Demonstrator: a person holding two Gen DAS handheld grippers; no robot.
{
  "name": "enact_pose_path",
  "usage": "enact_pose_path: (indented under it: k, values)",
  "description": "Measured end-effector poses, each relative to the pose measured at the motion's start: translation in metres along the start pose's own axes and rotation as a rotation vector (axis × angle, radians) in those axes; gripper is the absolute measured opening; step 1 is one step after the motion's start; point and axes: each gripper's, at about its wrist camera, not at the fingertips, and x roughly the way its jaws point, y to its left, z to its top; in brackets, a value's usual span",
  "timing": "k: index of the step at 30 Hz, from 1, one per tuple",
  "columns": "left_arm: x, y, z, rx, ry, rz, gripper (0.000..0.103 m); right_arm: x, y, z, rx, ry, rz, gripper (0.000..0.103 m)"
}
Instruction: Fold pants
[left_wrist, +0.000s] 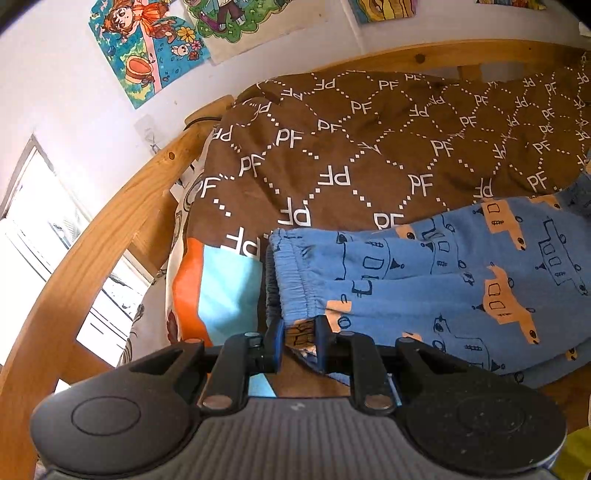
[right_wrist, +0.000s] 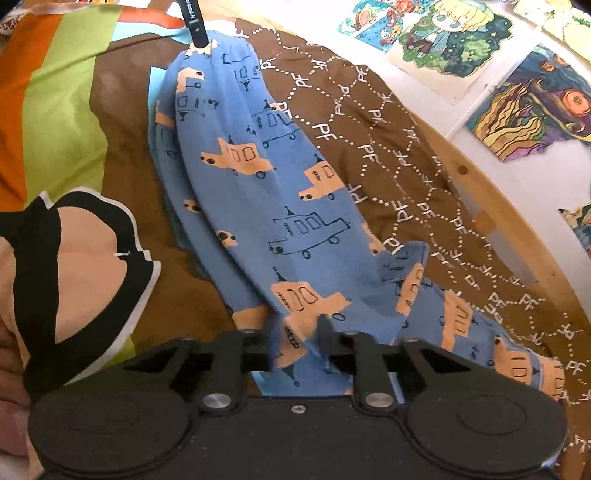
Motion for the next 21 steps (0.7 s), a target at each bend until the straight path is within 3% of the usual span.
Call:
enact_pose_path:
  k: [8,17,19,21]
  values:
    - [-0.003,0.004,0.0,0.018,-0.004,0.011,0.019,-0.019,0.001,0.003,0.009,-0.004,0.063,0.0]
    - [0.015,-0.007,-0.014,0.071,0.04,0.049,0.021,-0.011,0.005,0.003,0.005,0.015,0.074,0.0]
    - [0.015,-0.01,-0.017,0.085,0.037,0.063,0.023,-0.012,0.006,0.003,-0.003,0.013,0.073,0.0]
    - [0.012,-0.012,-0.018,0.081,0.03,0.062,0.032,-0.013,0.006,0.003,-0.01,0.014,0.073,0.0]
